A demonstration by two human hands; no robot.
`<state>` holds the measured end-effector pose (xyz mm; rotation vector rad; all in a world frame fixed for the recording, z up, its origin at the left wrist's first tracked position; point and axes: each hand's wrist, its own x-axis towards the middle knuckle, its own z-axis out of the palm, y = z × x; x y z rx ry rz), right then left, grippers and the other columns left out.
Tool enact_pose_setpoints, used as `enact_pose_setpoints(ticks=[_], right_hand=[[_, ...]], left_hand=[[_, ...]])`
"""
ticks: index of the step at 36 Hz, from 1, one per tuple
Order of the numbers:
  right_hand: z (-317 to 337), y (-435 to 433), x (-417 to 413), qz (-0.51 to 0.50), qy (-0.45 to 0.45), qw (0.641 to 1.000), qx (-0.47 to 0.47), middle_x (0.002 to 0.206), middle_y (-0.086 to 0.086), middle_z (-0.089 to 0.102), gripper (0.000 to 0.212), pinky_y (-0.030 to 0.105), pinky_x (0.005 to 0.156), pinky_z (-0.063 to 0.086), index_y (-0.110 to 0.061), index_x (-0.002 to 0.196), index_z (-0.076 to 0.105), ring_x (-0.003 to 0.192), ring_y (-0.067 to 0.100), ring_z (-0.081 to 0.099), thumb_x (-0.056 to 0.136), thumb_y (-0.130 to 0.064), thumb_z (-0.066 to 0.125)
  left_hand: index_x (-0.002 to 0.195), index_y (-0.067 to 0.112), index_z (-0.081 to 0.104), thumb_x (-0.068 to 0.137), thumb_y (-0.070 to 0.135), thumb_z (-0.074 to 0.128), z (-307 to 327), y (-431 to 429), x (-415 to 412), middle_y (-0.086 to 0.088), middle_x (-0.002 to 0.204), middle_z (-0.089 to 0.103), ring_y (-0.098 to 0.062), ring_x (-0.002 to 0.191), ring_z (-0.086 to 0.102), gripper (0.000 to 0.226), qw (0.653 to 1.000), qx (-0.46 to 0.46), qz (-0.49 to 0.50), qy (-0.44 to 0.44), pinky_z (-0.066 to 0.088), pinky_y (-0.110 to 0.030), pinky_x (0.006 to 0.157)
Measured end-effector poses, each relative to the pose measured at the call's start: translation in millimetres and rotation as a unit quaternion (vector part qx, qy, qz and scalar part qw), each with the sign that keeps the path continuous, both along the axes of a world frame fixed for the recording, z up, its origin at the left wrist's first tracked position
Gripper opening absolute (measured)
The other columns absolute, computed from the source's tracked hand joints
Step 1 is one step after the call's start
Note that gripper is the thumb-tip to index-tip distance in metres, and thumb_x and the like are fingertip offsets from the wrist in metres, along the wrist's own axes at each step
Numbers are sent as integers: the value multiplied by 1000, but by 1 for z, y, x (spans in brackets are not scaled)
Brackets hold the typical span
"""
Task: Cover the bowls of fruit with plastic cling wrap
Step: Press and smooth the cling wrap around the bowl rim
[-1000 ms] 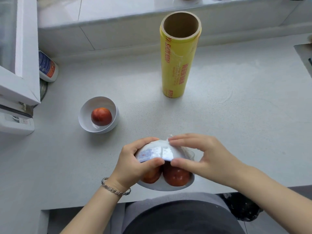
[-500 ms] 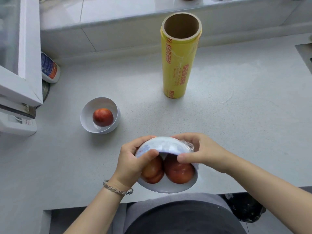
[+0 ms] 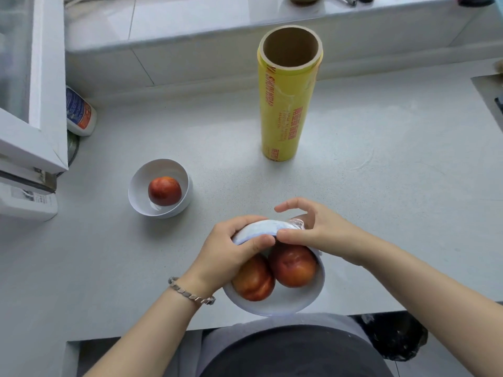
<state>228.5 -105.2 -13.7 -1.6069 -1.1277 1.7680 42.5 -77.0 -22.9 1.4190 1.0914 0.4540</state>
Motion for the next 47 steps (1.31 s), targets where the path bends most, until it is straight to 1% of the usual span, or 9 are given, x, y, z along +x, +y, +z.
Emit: enact_pose_setpoints(ticks=[5, 10, 17, 21, 27, 31, 34, 40, 47], right_hand=[[4, -2, 11, -31, -43, 999, 5, 97, 4, 71, 52, 35, 92, 50, -14, 94, 68, 91, 14, 65, 70, -58, 54], [-2, -9, 2, -32, -67, 997, 1, 79, -2, 65, 19, 27, 77, 46, -19, 81, 66, 73, 9, 58, 80, -38, 66], [-5, -3, -1, -93, -10, 995, -21, 69, 2, 58, 23, 22, 68, 41, -9, 73, 59, 65, 11, 51, 92, -21, 53], [-10, 1, 7, -158, 72, 980, -97, 61, -1, 59, 27, 19, 58, 41, -13, 71, 50, 54, 7, 51, 96, -19, 45], [-13, 0, 0, -113, 14, 987, -116, 59, -1, 49, 24, 12, 44, 33, -15, 76, 43, 42, 4, 40, 98, -24, 41], [-14, -1, 8, -83, 70, 978, -178, 62, -1, 47, 27, 12, 48, 39, -8, 84, 57, 42, 2, 41, 85, -36, 57], [-13, -1, 13, -62, 118, 965, -224, 69, 3, 51, 54, 12, 49, 43, -1, 100, 63, 47, 4, 46, 66, -43, 62], [-11, -5, 16, -65, 181, 964, -181, 57, -4, 49, 21, 15, 56, 36, -13, 65, 56, 53, 5, 42, 67, -32, 65], [-24, -10, 5, -218, 353, 906, -85, 98, 7, 73, 39, 22, 75, 55, -15, 57, 63, 91, 14, 69, 38, -33, 92]], left_hand=[[89, 32, 67, 55, 57, 65, -6, -8, -4, 23, 84, 70, 5, 82, 63, 43, 997, 18, 74, 1, 44, -8, 73], [90, 33, 66, 55, 56, 66, -10, -13, -9, 25, 86, 70, 6, 83, 63, 42, 997, 21, 76, 4, 44, -7, 73], [93, 30, 67, 53, 56, 67, -13, -15, -17, 11, 93, 72, 0, 89, 64, 47, 997, 12, 73, 9, 46, -11, 78], [92, 34, 67, 52, 54, 68, -13, -19, -19, 20, 92, 71, 3, 91, 63, 44, 998, 10, 60, 10, 45, -9, 81], [93, 32, 67, 52, 58, 71, -15, -21, -20, 22, 93, 71, 2, 90, 64, 49, 997, 14, 70, -6, 45, -11, 80], [93, 31, 68, 49, 75, 69, -14, -21, -22, 18, 95, 72, 0, 91, 65, 63, 997, 11, 78, -20, 46, -10, 79], [94, 29, 68, 48, 79, 66, -13, -19, -24, 17, 96, 72, -1, 91, 65, 68, 996, 11, 81, -25, 45, -10, 79], [95, 28, 68, 49, 79, 66, -12, -18, -25, 16, 97, 71, -2, 91, 65, 68, 997, 9, 73, -21, 46, -11, 79], [95, 23, 68, 50, 77, 68, -13, -19, -23, 13, 93, 73, -3, 88, 66, 70, 997, -30, 58, -43, 47, -13, 76]])
